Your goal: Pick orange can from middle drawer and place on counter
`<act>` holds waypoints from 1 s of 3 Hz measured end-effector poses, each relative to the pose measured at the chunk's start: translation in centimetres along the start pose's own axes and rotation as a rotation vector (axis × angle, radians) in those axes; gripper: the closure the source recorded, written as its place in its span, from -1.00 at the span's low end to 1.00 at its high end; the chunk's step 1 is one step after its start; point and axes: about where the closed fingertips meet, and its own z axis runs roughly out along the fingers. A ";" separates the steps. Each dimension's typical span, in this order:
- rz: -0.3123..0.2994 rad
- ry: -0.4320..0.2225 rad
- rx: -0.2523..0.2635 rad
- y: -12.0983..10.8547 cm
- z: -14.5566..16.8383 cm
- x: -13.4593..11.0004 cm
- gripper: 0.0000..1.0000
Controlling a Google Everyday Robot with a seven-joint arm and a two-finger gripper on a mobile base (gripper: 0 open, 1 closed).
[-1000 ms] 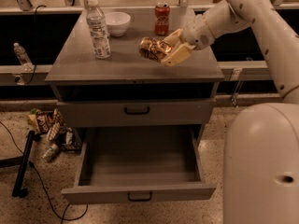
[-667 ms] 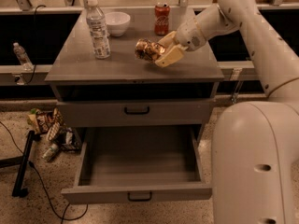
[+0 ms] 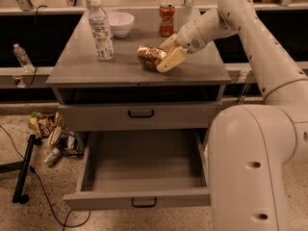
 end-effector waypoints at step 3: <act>-0.036 -0.154 0.152 0.0 -5.7 -1.2 -1.00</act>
Offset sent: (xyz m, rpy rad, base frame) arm -0.0131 -0.0421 0.0359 0.1425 -0.1219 -0.1030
